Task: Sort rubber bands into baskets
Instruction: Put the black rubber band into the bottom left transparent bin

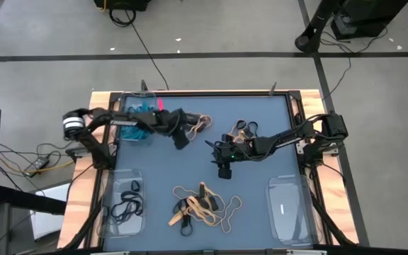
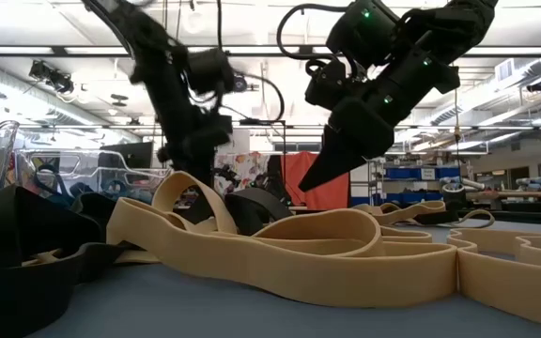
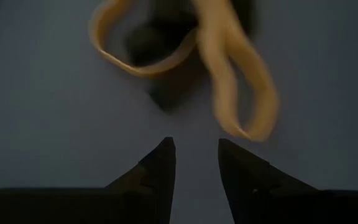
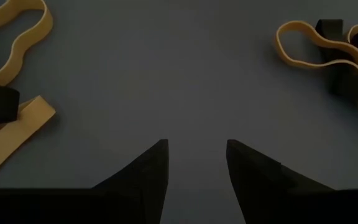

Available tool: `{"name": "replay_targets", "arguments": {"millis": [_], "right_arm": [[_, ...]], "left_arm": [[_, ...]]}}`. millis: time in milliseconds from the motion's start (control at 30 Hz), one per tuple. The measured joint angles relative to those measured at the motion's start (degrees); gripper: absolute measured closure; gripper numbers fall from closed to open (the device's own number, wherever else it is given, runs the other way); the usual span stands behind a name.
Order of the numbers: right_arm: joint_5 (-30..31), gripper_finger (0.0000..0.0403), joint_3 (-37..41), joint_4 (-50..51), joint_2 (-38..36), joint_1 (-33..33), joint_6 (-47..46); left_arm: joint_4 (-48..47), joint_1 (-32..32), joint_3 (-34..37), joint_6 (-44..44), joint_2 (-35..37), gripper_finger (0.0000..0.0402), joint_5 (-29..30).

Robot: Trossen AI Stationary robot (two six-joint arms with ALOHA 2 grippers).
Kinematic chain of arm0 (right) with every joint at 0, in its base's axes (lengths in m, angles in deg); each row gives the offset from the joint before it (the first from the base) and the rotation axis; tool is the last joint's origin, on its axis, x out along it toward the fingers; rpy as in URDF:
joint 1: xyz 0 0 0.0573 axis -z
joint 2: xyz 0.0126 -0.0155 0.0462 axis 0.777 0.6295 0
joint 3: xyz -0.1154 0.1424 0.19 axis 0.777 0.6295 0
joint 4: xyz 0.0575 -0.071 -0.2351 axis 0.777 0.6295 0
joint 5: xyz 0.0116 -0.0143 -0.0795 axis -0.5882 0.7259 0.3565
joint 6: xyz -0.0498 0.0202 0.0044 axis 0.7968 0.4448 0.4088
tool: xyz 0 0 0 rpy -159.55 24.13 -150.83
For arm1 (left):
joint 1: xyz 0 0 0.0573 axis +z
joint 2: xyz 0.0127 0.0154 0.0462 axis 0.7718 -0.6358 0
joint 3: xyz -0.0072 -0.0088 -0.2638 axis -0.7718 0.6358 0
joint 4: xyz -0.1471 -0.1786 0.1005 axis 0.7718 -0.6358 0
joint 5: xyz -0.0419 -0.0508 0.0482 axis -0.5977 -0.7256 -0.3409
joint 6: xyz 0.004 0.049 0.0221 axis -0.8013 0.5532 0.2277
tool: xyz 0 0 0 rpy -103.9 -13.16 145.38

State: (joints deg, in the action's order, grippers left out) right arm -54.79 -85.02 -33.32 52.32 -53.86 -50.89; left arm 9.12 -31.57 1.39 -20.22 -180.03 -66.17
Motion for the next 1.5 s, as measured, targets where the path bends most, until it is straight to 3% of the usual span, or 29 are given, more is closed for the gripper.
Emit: {"name": "replay_targets", "arguments": {"millis": [300, 667, 767, 933, 1233, 1500], "right_arm": [[0.0, 0.0229, 0.0, 0.9, 0.0, 0.0, 0.3], [0.1, 0.0229, 0.0, 1.1, 0.0, 0.0, 0.4], [0.2, 0.0229, 0.0, 1.1, 0.0, 0.0, 0.4], [0.2, 0.0229, 0.0, 1.2, 0.0, 0.0, 0.4], [0.3, 0.0229, 0.0, 1.2, 0.0, 0.0, 0.4], [0.3, 0.0229, 0.0, 1.2, 0.0, 0.0, 0.5]], "left_arm": [[9.8, 6.7, 0.0, -0.2, -5.3, 0.0277, -8.2], [11.6, 7.3, 0.0, -0.5, -9.0, 0.0284, -9.2], [11.7, 7.3, 0.0, -0.2, -9.1, 0.0311, -9.0], [11.7, 7.3, 0.0, 0.1, -9.1, 0.0392, -9.1], [10.4, 7.2, 0.1, 0.6, -4.3, 0.0392, -9.2], [9.6, 7.2, 0.1, 7.5, -2.2, 0.0375, -9.1]]}}
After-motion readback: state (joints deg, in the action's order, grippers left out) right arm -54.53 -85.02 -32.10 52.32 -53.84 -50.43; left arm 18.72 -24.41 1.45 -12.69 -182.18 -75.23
